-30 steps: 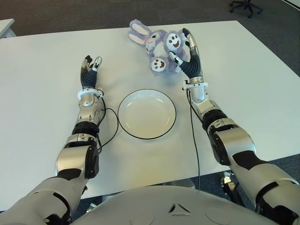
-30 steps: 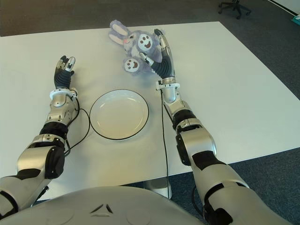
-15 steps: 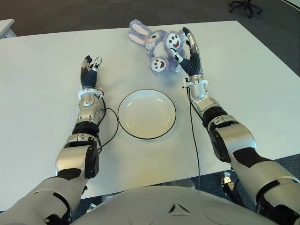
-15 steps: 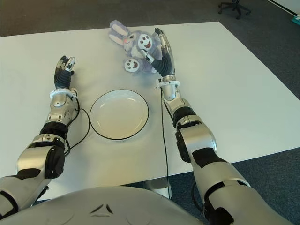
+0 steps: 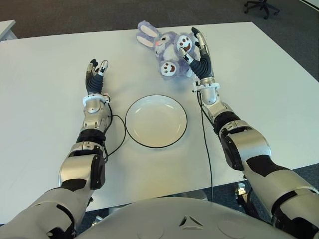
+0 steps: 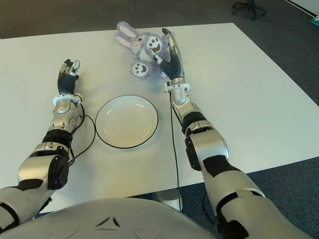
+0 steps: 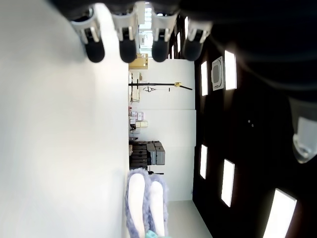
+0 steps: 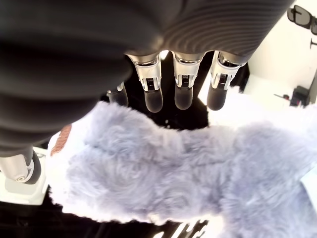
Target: Put the doll into the plate.
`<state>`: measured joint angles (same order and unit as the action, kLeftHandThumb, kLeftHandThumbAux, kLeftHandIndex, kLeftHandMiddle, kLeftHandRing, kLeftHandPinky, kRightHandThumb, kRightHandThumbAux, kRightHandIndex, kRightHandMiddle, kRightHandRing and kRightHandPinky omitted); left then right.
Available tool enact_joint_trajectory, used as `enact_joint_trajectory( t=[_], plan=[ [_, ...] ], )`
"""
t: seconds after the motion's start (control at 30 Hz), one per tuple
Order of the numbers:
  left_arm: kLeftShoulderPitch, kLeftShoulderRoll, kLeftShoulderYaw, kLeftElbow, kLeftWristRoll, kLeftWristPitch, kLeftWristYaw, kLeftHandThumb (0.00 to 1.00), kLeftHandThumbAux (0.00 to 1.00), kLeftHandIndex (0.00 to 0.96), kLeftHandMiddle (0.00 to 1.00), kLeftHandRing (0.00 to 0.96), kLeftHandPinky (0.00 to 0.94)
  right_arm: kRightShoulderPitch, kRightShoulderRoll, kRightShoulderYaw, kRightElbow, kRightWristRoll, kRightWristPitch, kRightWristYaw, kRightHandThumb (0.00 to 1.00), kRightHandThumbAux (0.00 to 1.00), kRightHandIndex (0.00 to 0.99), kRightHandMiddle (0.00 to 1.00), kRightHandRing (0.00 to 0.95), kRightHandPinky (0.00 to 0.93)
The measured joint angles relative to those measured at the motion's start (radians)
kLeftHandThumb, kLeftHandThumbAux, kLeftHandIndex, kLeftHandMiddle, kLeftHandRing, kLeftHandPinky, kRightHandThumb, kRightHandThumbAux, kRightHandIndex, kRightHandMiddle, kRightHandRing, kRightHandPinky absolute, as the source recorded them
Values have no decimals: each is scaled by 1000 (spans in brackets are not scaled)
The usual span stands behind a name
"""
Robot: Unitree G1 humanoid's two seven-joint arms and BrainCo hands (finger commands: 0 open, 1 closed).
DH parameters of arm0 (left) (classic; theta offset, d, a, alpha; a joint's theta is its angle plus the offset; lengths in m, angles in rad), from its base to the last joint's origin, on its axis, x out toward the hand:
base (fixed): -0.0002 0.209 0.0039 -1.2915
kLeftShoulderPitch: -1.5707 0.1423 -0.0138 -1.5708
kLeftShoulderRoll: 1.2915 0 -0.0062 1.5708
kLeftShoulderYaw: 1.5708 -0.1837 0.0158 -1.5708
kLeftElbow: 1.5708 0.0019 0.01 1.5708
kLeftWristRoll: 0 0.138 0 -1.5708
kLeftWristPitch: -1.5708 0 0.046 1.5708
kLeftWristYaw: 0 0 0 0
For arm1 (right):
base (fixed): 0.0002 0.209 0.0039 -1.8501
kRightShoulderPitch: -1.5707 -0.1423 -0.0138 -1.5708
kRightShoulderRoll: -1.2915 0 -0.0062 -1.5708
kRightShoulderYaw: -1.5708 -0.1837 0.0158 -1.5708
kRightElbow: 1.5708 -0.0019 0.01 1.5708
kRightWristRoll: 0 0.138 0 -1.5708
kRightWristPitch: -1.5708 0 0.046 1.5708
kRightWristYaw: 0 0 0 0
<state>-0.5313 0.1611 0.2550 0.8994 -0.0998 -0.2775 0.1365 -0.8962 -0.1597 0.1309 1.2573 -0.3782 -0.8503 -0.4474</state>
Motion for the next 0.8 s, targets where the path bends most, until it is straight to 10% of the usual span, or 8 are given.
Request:
enact_joint_trajectory(
  t=[0.8],
  plan=[
    [0,-1,0,-1,0,0,0,0,435,0,61,55,31,-24,7,10,29,-14,79,7,294,372,0,0,0,0]
  ],
)
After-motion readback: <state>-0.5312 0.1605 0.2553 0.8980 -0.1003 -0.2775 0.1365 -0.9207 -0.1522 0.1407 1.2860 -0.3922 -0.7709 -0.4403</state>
